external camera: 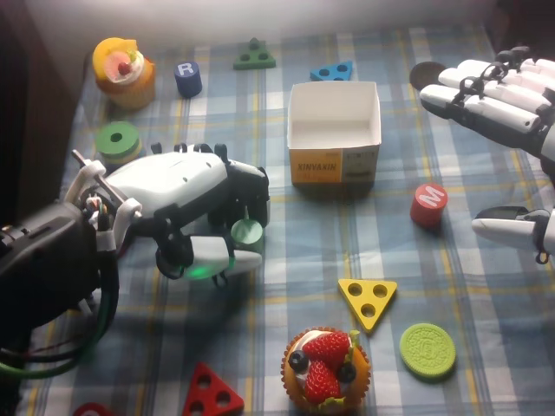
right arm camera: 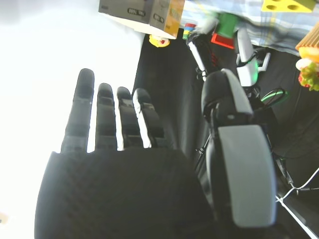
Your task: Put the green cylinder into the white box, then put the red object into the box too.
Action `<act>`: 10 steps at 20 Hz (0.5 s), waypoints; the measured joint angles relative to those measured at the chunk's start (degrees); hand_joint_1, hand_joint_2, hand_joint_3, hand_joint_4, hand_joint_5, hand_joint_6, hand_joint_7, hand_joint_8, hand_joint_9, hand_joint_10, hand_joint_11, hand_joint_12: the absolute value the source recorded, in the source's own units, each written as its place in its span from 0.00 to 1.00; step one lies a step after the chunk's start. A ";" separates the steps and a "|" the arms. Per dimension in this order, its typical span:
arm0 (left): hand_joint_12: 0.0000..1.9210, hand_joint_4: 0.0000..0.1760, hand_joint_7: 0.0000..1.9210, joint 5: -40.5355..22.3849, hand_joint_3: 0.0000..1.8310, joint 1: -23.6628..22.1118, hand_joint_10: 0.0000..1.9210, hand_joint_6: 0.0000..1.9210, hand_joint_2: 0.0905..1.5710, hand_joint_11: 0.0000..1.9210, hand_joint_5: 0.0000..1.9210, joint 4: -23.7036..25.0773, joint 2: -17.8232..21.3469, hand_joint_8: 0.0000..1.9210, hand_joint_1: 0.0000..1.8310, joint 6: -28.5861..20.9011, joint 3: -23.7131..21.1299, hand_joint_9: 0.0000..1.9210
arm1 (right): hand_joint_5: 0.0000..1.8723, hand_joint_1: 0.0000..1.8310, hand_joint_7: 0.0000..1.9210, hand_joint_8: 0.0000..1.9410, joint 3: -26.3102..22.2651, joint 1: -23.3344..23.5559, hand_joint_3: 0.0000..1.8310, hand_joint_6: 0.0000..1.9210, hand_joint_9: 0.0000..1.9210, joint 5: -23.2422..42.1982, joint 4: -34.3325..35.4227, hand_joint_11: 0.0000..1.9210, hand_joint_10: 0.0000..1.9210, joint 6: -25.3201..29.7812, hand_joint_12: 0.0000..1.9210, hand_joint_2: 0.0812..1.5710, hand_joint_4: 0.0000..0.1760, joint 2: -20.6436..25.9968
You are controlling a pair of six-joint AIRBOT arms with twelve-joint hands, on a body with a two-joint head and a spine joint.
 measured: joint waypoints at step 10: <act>1.00 0.00 0.42 -6.14 0.00 -5.90 0.90 0.67 0.79 0.02 0.34 5.57 3.02 0.78 0.65 0.24 -3.13 0.25 | 0.00 0.30 0.00 0.00 0.11 -0.20 0.00 0.00 0.00 0.61 0.00 0.00 0.00 0.17 0.31 0.78 0.00 0.00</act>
